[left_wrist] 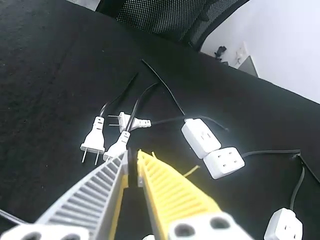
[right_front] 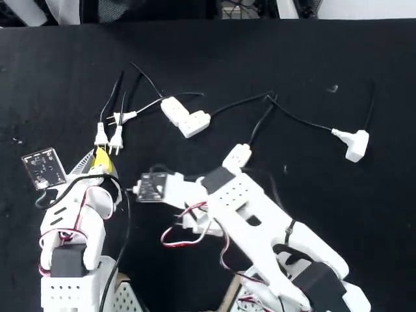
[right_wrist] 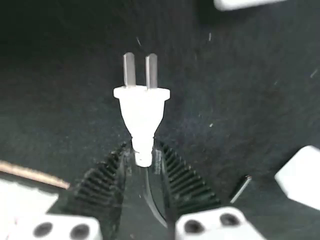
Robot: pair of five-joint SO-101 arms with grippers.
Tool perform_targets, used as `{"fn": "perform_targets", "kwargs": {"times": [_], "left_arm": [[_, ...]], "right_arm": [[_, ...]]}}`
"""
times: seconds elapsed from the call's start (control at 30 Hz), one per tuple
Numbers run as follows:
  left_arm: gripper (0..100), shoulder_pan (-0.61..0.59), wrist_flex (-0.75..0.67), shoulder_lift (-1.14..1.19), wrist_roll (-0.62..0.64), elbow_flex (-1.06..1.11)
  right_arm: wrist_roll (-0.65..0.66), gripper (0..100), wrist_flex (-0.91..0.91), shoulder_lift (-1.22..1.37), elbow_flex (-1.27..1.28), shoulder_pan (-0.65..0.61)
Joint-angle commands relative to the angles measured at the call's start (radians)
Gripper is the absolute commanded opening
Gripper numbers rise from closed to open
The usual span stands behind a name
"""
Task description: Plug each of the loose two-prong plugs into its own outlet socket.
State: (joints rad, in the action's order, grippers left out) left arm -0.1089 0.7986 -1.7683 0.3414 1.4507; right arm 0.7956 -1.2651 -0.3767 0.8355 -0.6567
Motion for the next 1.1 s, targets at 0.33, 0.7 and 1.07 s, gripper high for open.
{"fn": "perform_targets", "kwargs": {"times": [0.33,0.7,1.07], "left_arm": [[5,-0.012,-0.028,0.005,0.008,-0.010],[5,-0.016,-0.028,0.003,0.009,-0.010],[5,-0.018,-0.023,0.003,0.009,-0.010]], "right_arm": [[0.226,1.1,-0.503,-0.433,-0.252,0.353],[0.212,1.1,-0.157,-0.105,0.035,0.230],[0.089,1.1,0.275,0.223,0.048,0.023]]}}
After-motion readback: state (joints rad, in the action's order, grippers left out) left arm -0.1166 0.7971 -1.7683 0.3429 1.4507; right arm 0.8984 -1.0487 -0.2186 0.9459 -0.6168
